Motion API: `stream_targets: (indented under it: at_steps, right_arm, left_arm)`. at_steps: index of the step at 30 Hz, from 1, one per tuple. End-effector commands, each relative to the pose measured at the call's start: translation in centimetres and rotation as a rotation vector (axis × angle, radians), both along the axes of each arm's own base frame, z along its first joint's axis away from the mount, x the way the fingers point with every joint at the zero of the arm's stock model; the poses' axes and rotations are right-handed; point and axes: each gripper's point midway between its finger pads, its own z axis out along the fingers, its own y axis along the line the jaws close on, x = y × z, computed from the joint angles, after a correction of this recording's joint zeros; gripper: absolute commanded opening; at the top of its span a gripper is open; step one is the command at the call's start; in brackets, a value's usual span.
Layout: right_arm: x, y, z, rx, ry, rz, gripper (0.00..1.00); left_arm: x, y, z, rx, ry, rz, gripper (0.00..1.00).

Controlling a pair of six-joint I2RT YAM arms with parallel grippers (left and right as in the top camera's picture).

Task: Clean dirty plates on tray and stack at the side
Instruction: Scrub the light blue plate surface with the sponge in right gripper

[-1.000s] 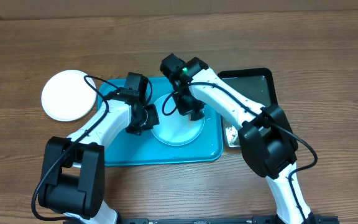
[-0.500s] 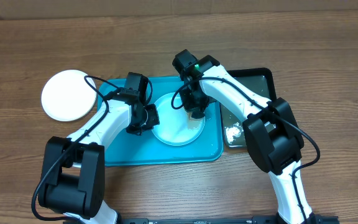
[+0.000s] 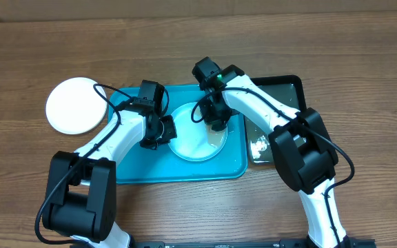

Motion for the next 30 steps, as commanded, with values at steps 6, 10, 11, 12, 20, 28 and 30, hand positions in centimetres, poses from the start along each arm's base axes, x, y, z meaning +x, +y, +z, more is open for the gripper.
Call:
stream_targets:
  at_steps: [6,10,11,12,20,28,30]
  right_arm:
    - [-3.6,3.6,-2.4,0.15,0.152,0.051,0.05]
    - [-4.0,4.7,-2.3,0.159,0.139,0.079,0.05]
    - [-4.2,5.0,-2.3,0.161,0.136,0.087,0.05]
    - [-4.4,5.4,-2.3,0.163,0.134,0.096,0.05]
    - [-6.7,8.0,-1.3,0.277,0.194,0.237,0.05]
    - [-5.0,7.8,7.1,0.432,0.22,0.278,0.04]
    - [-4.3,7.3,9.6,0.46,0.199,0.266,0.04]
  left_arm:
    - [0.3,-0.2,0.1,0.001,-0.002,0.008,0.04]
    - [0.3,-0.2,0.1,0.001,-0.002,0.008,0.04]
    - [0.3,-0.2,0.1,0.001,-0.002,0.008,0.04]
    - [0.3,-0.3,0.1,0.0,-0.002,0.008,0.04]
    - [0.3,-0.2,0.1,0.001,-0.002,0.008,0.04]
    - [0.3,-0.2,0.1,0.001,-0.002,0.008,0.04]
    - [0.3,-0.2,0.1,0.001,-0.001,0.008,0.04]
